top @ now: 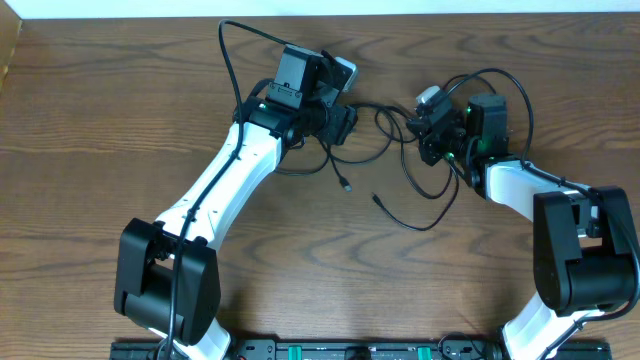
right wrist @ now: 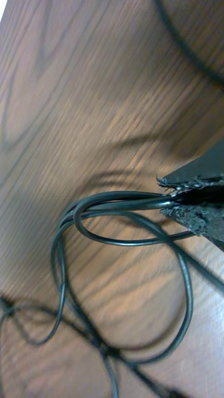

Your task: Untangle cables

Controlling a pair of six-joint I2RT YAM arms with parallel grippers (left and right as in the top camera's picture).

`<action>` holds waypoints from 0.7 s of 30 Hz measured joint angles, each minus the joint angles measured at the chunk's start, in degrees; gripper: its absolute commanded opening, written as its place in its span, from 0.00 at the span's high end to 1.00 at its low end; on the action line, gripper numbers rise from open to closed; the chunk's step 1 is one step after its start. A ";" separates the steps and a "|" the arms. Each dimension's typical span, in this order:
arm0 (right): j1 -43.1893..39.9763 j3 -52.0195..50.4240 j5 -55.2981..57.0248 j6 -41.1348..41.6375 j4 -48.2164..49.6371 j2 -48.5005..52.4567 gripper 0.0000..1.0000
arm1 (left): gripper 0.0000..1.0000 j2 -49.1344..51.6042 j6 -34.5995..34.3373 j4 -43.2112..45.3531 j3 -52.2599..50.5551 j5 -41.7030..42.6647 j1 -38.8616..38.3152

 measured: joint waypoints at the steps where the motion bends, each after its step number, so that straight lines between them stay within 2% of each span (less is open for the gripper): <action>1: 0.00 0.00 -1.29 0.24 0.00 -0.42 0.99 | 0.32 0.00 0.02 0.00 0.00 0.02 0.00; 10: -0.33 0.00 -12.07 5.22 0.94 -12.61 0.99 | 0.33 0.00 0.02 0.00 0.00 0.39 0.00; 15: -1.60 0.00 -17.55 7.54 0.90 -18.43 0.99 | 0.33 0.00 0.04 1.36 0.00 5.22 0.02; 21: -2.38 0.00 -19.37 8.98 0.17 -19.37 0.99 | 0.34 0.00 0.04 2.71 0.00 10.86 0.00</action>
